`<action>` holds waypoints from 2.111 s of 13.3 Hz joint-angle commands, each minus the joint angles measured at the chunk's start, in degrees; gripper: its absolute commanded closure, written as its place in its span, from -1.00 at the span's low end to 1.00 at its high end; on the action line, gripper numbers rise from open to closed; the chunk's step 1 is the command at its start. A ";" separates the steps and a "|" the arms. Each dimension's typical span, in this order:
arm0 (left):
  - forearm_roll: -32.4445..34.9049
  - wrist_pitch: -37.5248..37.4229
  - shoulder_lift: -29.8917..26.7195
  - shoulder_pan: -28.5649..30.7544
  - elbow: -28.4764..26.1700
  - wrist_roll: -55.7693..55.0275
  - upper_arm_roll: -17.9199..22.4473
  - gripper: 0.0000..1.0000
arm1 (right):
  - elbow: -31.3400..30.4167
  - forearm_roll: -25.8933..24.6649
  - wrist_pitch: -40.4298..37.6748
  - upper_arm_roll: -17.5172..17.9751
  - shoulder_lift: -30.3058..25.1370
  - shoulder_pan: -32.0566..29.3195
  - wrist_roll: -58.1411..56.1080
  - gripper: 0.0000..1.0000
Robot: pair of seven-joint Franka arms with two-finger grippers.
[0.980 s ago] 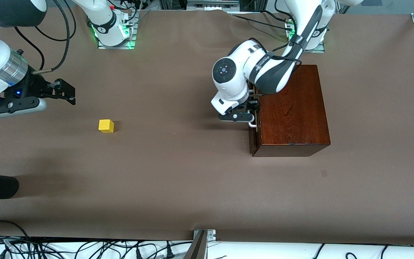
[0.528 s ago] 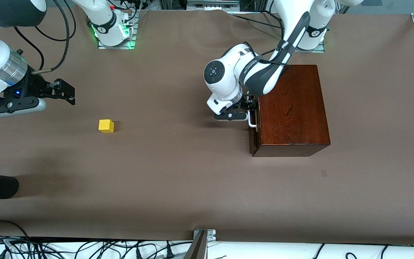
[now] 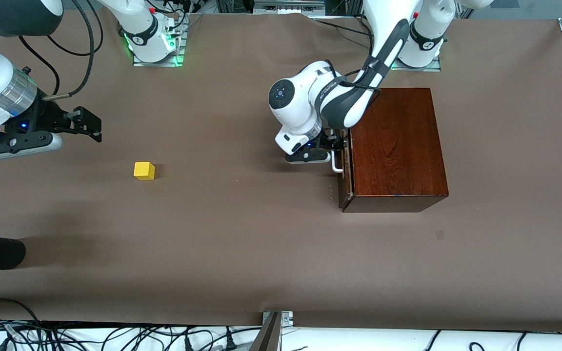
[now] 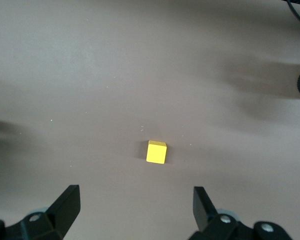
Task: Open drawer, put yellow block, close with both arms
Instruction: 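Pull the drawer open by its handle with the left gripper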
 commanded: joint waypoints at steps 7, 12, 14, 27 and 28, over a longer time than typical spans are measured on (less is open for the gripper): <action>-10.95 11.08 4.44 -3.26 5.02 -1.01 0.05 -1.00 | 1.27 -0.60 0.21 -0.55 0.62 -0.48 -0.06 -1.00; -12.19 11.17 7.43 -5.81 10.48 -1.01 0.05 -1.00 | 1.27 -1.04 1.43 -0.55 0.62 -0.48 -0.23 -1.00; -12.02 11.08 8.58 -5.90 10.57 -1.01 0.05 -1.00 | 1.27 -1.21 1.97 -0.64 0.62 -0.57 -0.06 -1.00; -11.49 10.55 12.01 -8.27 16.19 -6.81 0.14 -1.00 | 1.09 -0.60 1.88 -0.73 0.70 -1.01 0.20 -1.00; -11.40 10.55 12.01 -8.53 16.19 -6.82 0.31 -1.00 | 1.18 -0.60 1.96 -0.73 0.79 -1.01 0.20 -1.00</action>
